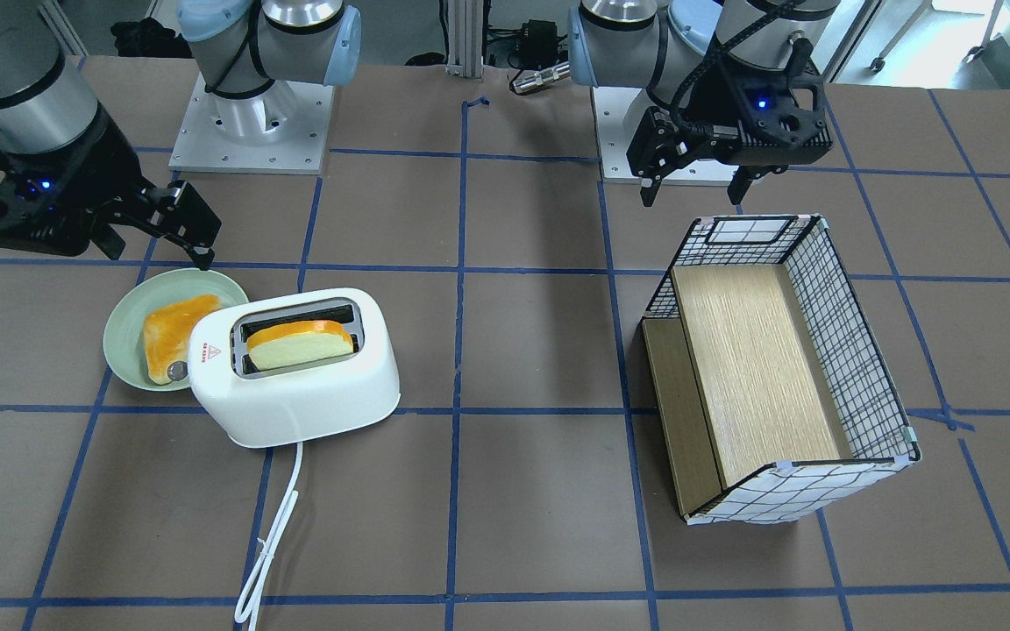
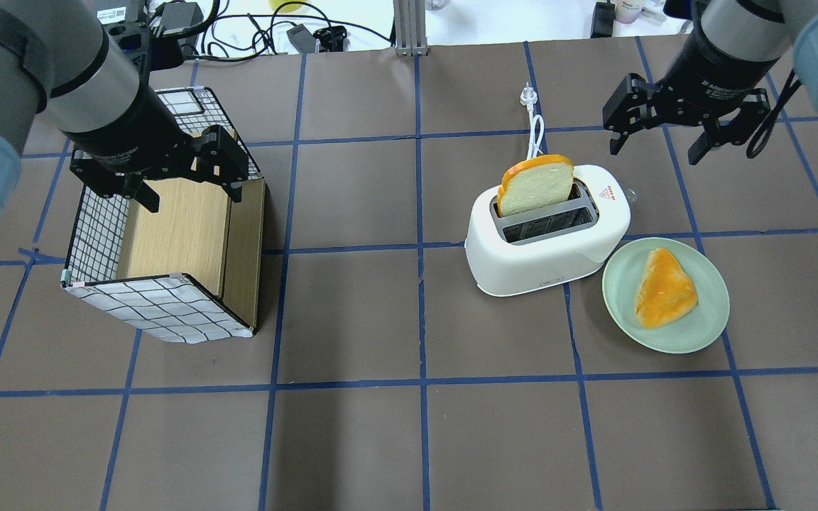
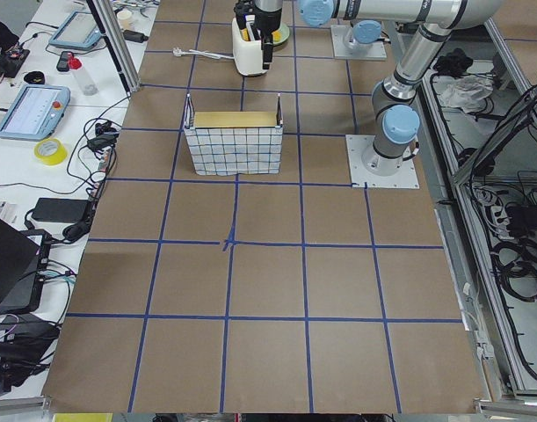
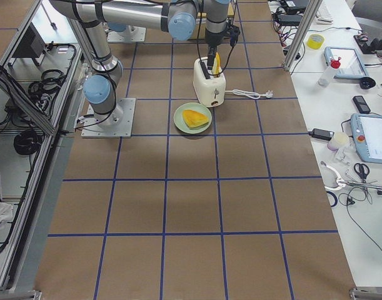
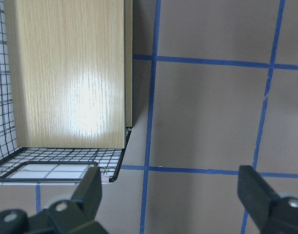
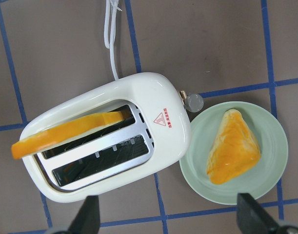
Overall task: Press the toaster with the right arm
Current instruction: 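Lift the right gripper off the lever and back above the toaster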
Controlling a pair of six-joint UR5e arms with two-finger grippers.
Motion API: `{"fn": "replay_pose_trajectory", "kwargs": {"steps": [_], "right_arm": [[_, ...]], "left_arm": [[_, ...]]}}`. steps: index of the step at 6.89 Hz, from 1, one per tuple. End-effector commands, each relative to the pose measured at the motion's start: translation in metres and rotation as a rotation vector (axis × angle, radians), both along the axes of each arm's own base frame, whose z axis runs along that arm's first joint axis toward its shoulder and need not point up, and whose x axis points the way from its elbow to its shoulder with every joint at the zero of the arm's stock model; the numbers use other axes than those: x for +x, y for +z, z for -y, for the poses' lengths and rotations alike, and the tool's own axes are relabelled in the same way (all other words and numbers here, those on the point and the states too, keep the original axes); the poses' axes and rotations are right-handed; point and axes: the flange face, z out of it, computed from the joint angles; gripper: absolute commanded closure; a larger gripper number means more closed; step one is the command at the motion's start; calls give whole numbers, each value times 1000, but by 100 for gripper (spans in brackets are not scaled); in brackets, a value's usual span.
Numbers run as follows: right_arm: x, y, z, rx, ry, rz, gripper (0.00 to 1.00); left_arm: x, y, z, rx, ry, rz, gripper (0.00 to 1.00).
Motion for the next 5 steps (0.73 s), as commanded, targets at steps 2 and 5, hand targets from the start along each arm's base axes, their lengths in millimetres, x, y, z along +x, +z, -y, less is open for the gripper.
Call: {"fn": "replay_pose_trajectory", "kwargs": {"steps": [2,5], "right_arm": [[34,15,-17,-20,21,-21,0],[34,21,-21,-3,23,-21,0]], "left_arm": [[0,0,0,-1,0,1,0],[0,0,0,1,0,0,0]]}}
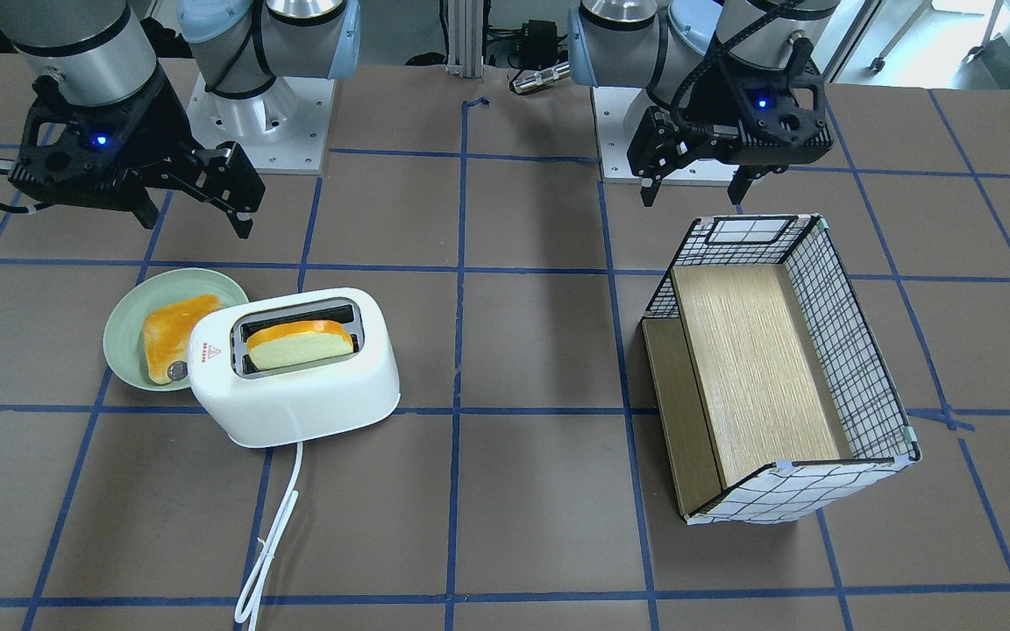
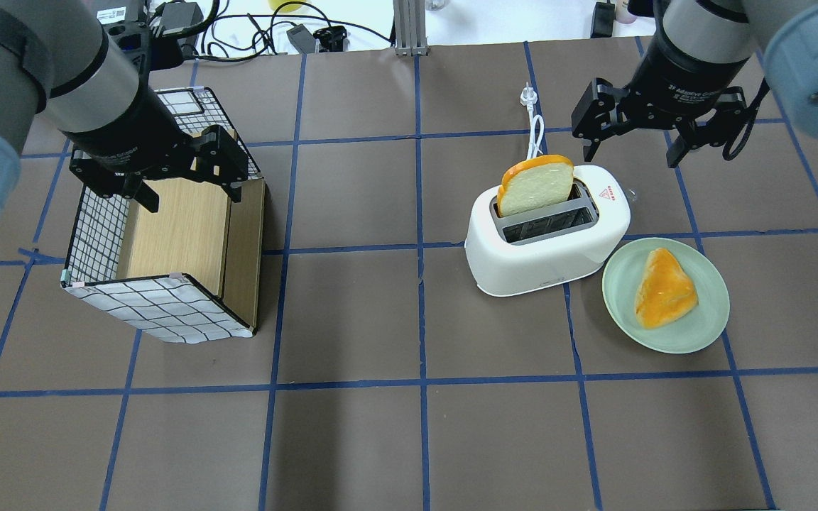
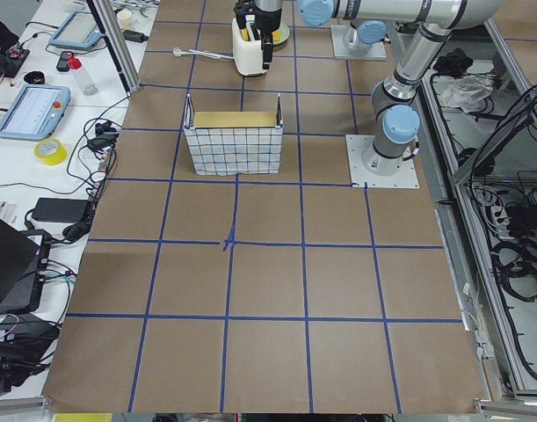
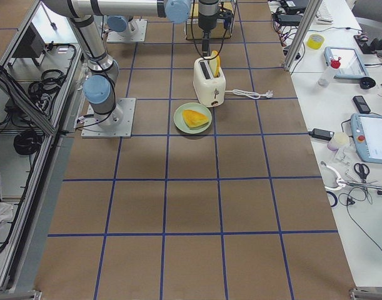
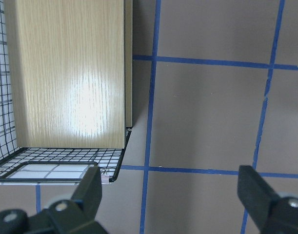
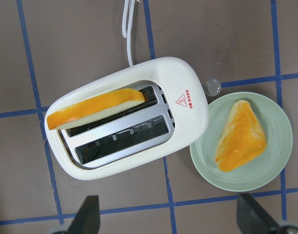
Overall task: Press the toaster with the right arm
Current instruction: 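Lift the right gripper off the lever and back above the toaster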
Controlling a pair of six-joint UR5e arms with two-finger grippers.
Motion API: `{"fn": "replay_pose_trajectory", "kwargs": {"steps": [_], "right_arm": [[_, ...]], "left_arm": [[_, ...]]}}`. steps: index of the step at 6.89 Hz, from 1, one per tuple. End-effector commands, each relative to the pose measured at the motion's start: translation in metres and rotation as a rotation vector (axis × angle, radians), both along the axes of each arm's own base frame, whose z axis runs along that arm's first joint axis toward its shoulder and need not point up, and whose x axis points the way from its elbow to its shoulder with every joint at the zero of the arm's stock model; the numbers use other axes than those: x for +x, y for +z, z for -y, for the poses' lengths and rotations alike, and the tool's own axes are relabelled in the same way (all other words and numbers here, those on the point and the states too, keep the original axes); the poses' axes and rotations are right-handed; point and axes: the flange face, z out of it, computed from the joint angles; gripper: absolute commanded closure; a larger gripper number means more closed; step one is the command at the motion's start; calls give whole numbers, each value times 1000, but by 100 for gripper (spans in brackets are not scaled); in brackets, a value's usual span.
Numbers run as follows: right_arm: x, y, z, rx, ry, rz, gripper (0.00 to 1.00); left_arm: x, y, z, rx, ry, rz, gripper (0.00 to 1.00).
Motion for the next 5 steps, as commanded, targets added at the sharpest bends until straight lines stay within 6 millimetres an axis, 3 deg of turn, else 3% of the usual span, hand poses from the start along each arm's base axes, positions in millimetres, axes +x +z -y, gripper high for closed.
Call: {"fn": "replay_pose_trajectory", "kwargs": {"steps": [1,5], "right_arm": [[0,0,0,5,1,-1,0],[0,-1,1,7,12,1,0]], "left_arm": [[0,0,0,1,0,-1,0],[0,0,0,1,0,-1,0]]}}
